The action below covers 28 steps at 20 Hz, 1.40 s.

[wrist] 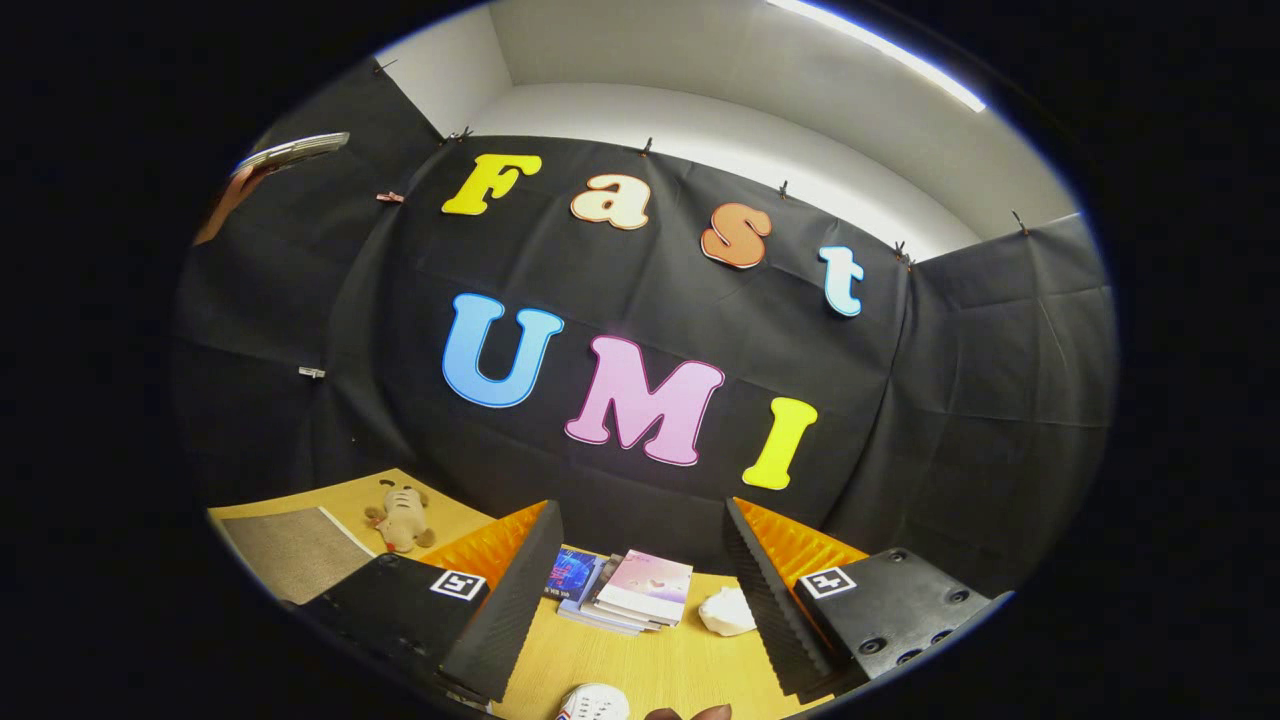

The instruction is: Open the storage box then place both shoes into the box .Put the left shoe in first, then the right shoe, with the right side of both shoes facing outward in a uniform manner.

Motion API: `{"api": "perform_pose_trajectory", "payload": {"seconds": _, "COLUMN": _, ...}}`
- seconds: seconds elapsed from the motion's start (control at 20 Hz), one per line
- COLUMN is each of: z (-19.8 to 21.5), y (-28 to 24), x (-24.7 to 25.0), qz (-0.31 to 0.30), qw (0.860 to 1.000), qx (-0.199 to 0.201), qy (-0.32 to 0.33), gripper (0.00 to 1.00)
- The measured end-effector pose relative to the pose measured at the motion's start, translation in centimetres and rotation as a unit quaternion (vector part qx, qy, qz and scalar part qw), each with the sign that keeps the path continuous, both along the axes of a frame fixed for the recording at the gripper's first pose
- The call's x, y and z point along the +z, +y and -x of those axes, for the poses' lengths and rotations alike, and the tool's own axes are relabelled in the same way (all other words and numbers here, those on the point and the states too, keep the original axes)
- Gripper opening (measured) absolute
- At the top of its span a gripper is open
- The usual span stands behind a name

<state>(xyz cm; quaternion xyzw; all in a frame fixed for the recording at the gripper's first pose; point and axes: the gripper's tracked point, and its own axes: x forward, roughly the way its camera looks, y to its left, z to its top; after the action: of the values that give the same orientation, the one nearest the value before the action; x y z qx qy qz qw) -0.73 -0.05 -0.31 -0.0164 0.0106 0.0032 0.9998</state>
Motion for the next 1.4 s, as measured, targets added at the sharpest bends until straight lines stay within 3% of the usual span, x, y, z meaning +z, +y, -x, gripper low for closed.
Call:
{"api": "perform_pose_trajectory", "payload": {"seconds": 0.55, "z": 0.4, "y": 1.2, "x": 0.4, "qz": 0.000, "qw": 1.000, "qx": 0.011, "qy": 0.000, "gripper": 0.97}}
{"api": "perform_pose_trajectory", "payload": {"seconds": 0.9, "z": 0.5, "y": 6.9, "x": -0.9, "qz": -0.059, "qw": 0.989, "qx": 0.128, "qy": 0.040, "gripper": 0.98}}
{"api": "perform_pose_trajectory", "payload": {"seconds": 1.1, "z": 0.6, "y": 12.1, "x": -2.6, "qz": -0.117, "qw": 0.962, "qx": 0.233, "qy": 0.079, "gripper": 0.98}}
{"api": "perform_pose_trajectory", "payload": {"seconds": 1.2, "z": 1.1, "y": 14.6, "x": -3.5, "qz": -0.165, "qw": 0.939, "qx": 0.283, "qy": 0.109, "gripper": 0.98}}
{"api": "perform_pose_trajectory", "payload": {"seconds": 1.3, "z": 1.8, "y": 16.9, "x": -4.2, "qz": -0.221, "qw": 0.906, "qx": 0.333, "qy": 0.137, "gripper": 0.98}}
{"api": "perform_pose_trajectory", "payload": {"seconds": 1.4, "z": 2.3, "y": 18.3, "x": -4.7, "qz": -0.243, "qw": 0.884, "qx": 0.368, "qy": 0.154, "gripper": 0.98}}
